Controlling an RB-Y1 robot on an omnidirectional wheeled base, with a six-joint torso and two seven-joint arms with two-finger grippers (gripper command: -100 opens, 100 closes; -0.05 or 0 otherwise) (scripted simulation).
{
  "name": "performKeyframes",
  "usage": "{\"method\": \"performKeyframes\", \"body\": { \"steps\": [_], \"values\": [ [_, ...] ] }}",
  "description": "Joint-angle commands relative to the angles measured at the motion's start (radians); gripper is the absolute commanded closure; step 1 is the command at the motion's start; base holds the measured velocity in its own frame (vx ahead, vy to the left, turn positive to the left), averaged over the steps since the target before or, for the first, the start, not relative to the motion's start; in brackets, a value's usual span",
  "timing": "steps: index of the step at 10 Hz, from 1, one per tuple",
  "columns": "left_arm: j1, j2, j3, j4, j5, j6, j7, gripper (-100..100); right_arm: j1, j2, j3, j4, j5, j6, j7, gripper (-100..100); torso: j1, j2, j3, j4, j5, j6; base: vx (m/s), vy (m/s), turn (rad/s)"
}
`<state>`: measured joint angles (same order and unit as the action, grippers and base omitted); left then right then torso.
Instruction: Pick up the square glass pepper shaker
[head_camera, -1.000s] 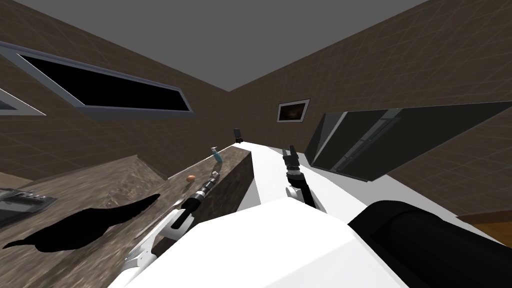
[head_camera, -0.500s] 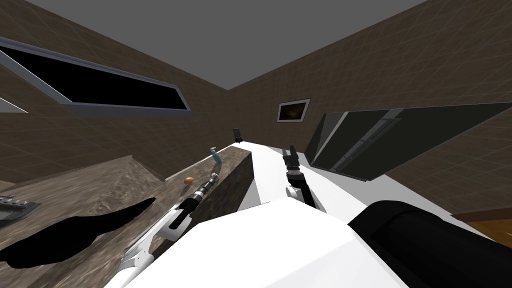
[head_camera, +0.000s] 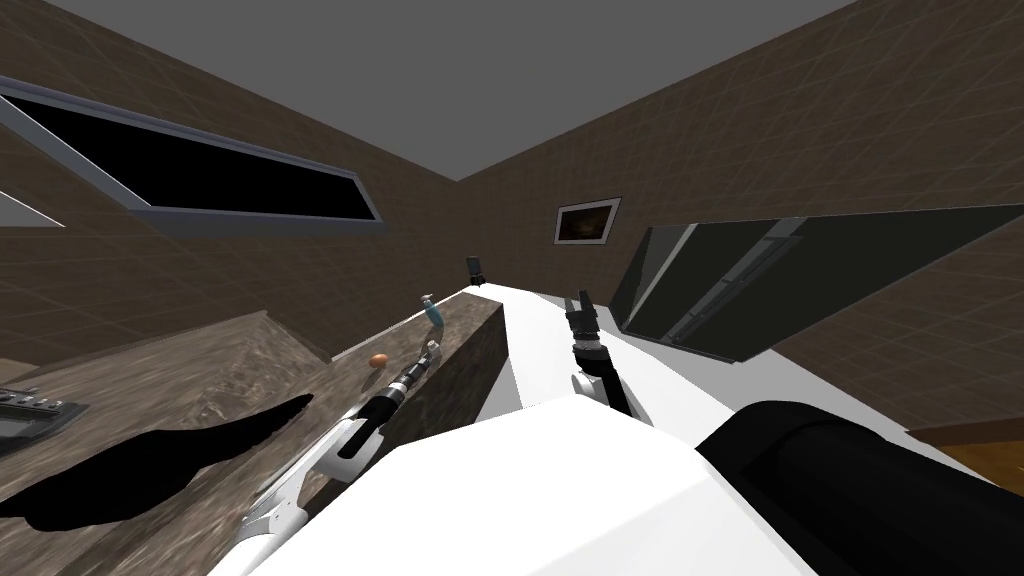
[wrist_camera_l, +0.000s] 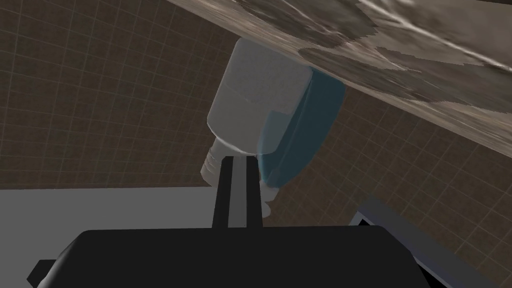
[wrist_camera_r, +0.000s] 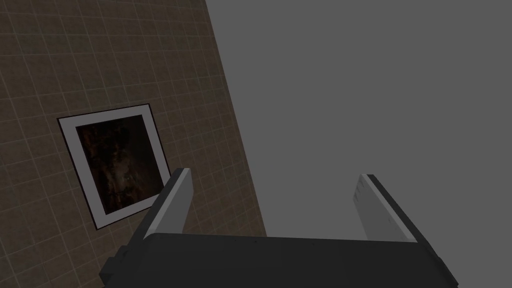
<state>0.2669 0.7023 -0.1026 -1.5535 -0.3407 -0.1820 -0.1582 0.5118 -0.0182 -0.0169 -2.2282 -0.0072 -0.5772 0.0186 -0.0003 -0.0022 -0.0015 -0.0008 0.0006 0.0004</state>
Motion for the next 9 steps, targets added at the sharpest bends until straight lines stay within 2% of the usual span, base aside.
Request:
{"method": "performKeyframes", "body": {
  "steps": [1,6,9],
  "values": [
    [0.020,0.039,-0.007,-0.025,-0.001,-0.004,0.009,-100,0.000,0.000,0.000,0.000,0.000,0.000,0.000,0,0.000,0.000,0.000,0.000,0.000,0.000,0.023,0.019,-0.091],
    [0.069,0.135,-0.023,-0.080,-0.003,-0.012,0.034,-100,0.000,0.000,0.000,0.000,0.000,0.000,0.000,0,0.003,-0.002,-0.001,0.000,0.001,0.000,0.024,0.041,-0.084],
    [0.111,0.215,-0.036,-0.124,-0.003,-0.018,0.055,-100,0.000,0.000,0.000,0.000,0.000,0.000,0.000,0,0.003,-0.002,-0.001,0.000,0.001,0.000,0.031,0.038,-0.109]
  ]
}}
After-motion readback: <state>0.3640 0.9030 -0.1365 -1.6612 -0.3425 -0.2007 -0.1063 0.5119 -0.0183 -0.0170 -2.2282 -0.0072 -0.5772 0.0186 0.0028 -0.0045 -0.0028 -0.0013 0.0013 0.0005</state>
